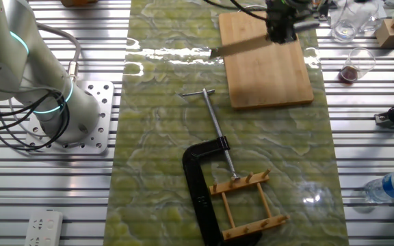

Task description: Put the knife on the cutting board

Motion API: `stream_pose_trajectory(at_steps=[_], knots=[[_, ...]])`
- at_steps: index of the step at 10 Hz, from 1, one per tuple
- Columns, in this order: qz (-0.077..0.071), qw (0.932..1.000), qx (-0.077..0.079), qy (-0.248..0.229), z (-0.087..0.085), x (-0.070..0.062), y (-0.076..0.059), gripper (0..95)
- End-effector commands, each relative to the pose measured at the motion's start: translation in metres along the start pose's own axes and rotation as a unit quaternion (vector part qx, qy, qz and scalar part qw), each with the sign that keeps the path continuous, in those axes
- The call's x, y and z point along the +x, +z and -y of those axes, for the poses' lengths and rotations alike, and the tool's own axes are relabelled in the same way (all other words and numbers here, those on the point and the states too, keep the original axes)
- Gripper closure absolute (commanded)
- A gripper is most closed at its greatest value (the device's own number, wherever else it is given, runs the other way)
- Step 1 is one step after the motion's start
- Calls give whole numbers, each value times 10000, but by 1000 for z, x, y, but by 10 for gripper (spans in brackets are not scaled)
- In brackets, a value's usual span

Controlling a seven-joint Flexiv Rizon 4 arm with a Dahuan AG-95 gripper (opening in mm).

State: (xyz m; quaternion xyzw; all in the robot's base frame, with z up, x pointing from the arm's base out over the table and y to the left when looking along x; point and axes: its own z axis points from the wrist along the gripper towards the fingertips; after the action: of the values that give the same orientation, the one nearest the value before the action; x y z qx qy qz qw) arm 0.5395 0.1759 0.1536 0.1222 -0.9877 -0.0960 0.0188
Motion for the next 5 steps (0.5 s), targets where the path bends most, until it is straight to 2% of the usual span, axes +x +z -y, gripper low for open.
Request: stream_pose_trajectory(at_steps=[1, 3, 5], knots=[[-27, 10000, 24, 17, -17, 0, 6, 950], [-76, 9999, 28, -125, -15, 0, 6, 950], [-147, 9993, 215, -252, -15, 0, 6, 950]])
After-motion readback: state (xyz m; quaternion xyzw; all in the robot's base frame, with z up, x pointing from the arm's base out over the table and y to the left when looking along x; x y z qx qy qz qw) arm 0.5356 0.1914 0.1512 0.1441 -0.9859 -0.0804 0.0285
